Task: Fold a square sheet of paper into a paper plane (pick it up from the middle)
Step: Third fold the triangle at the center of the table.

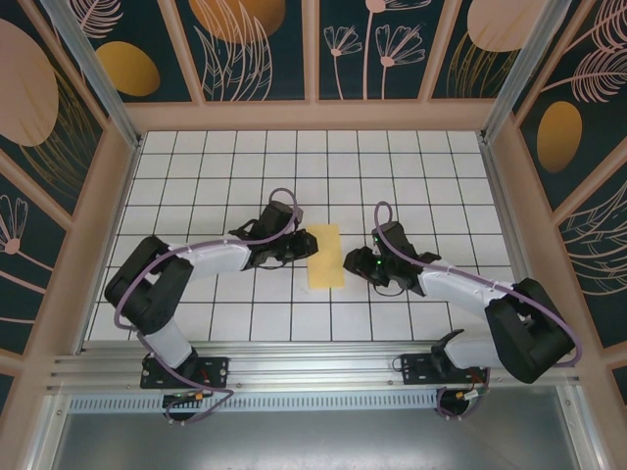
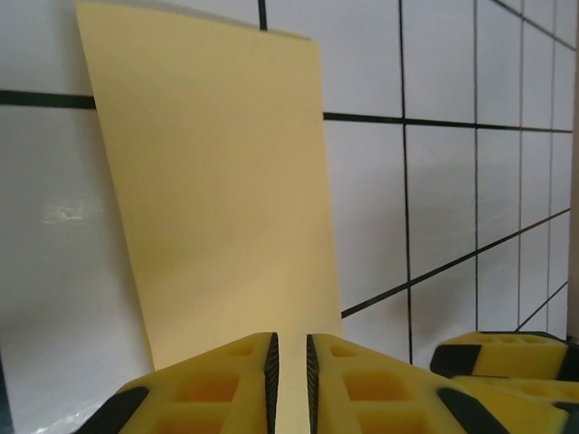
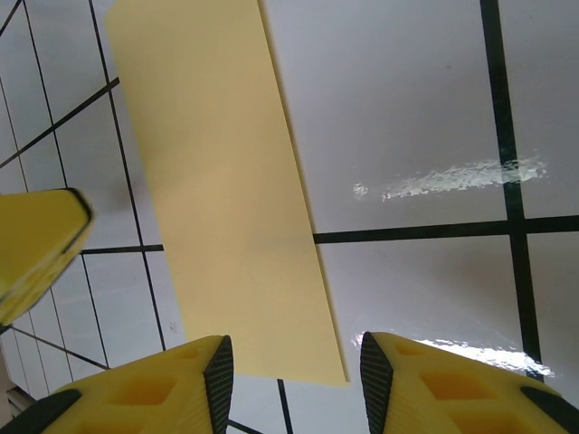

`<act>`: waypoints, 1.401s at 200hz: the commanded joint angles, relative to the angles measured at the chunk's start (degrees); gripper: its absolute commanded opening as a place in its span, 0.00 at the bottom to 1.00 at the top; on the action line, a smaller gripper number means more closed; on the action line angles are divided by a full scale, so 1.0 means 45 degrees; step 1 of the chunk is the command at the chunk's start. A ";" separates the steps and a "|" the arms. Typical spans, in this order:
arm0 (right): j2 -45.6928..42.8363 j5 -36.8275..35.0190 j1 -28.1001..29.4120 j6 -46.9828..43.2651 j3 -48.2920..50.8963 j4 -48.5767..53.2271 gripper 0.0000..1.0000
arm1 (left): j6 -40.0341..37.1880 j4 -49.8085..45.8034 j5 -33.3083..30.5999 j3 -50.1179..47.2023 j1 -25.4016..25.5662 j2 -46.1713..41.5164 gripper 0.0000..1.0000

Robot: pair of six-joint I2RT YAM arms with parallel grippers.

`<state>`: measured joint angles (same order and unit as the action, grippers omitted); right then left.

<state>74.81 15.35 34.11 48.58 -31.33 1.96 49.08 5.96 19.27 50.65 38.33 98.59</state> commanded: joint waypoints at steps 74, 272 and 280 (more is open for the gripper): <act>0.1539 0.0749 0.0320 -0.0117 -0.0871 -0.0883 0.46 | -0.0344 -0.0481 -0.0322 0.0217 0.0135 0.0736 0.20; 0.2626 0.1629 0.0414 0.0511 -0.0609 -0.2192 0.46 | -0.0789 -0.0114 -0.0373 -0.0594 0.0131 0.1269 0.19; 0.2630 0.1737 0.0409 0.0571 -0.0562 -0.2399 0.46 | -0.0808 -0.0116 -0.0394 -0.0609 0.0118 0.1275 0.19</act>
<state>86.96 20.75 35.64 49.71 -34.50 -4.56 46.72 5.80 17.76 48.99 38.65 103.13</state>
